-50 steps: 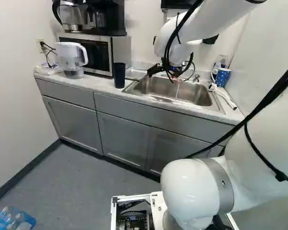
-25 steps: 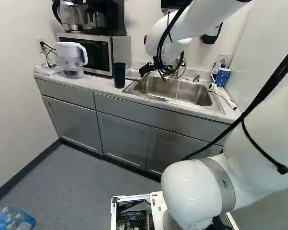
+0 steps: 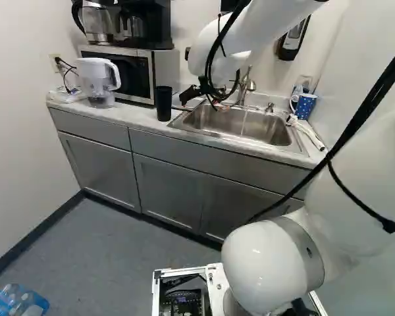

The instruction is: Rinse the cup and place it in the tray

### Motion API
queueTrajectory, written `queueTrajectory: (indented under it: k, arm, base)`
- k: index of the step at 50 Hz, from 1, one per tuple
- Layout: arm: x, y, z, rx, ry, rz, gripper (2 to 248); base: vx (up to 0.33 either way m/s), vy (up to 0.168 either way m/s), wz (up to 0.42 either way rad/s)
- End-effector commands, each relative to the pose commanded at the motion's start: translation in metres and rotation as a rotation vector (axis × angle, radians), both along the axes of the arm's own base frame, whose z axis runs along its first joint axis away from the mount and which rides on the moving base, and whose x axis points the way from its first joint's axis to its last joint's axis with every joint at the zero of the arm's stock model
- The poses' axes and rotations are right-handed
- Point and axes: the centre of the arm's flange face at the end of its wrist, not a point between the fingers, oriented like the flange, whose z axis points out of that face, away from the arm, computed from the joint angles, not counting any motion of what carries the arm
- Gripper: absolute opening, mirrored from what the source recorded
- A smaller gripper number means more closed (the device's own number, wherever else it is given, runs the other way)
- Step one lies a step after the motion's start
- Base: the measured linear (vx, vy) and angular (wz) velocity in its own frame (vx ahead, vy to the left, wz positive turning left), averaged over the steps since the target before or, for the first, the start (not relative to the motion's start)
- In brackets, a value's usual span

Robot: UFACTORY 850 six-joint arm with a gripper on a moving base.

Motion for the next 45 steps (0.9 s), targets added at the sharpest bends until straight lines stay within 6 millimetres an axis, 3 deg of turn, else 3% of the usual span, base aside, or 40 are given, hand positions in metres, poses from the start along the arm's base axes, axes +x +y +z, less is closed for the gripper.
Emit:
queueTrajectory:
  k: [45]
  arm:
    - [0.007,0.072,0.001,-0.001,0.004,0.149,247]
  base:
    - [0.000,0.000,0.000]
